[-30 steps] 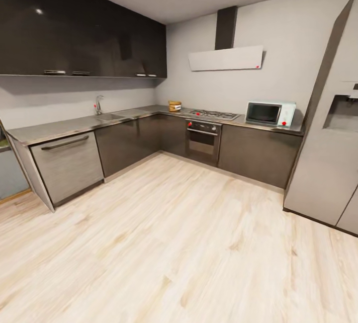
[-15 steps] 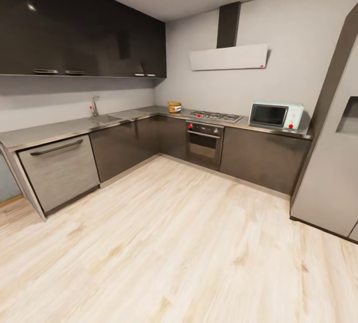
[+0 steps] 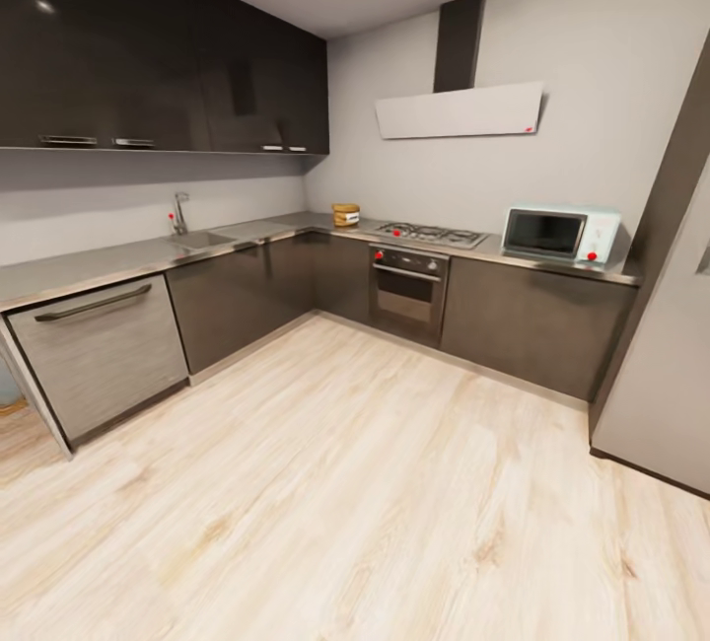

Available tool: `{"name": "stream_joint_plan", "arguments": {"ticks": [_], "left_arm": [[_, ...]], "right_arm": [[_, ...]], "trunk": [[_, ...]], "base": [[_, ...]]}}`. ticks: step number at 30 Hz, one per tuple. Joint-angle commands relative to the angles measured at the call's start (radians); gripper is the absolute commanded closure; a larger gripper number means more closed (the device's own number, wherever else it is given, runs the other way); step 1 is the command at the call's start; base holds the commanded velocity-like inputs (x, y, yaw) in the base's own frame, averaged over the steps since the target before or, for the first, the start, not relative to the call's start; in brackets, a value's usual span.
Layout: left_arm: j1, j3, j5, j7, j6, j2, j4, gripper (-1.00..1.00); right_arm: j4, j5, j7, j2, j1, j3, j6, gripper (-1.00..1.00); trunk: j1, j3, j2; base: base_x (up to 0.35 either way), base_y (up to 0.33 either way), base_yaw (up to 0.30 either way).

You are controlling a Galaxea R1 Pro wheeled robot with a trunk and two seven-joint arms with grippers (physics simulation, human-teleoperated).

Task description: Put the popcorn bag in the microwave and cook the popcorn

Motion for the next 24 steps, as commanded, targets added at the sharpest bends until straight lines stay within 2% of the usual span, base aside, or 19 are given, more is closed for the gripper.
{"name": "stream_joint_plan", "arguments": {"ticks": [1, 12, 24], "left_arm": [[0.000, 0.000, 0.006, 0.000, -0.003, 0.000, 0.000, -1.00], [0.000, 0.000, 0.004, 0.000, -0.003, 0.000, 0.000, -1.00], [0.000, 0.000, 0.007, 0.000, -0.003, 0.000, 0.000, -1.00]], "right_arm": [[0.000, 0.002, 0.000, 0.000, 0.000, 0.001, -0.004, -1.00], [0.001, 0.001, 0.000, 0.000, 0.000, 0.001, -0.008, -1.00], [0.002, -0.006, 0.000, 0.000, 0.000, -0.002, -0.010, -1.00]], "trunk": [[0.001, -0.001, 0.000], [0.001, -0.001, 0.000], [0.001, -0.001, 0.000]], "base": [[0.326, 0.000, 0.000], [0.296, 0.013, -0.022], [0.011, 0.002, -0.273]]}}
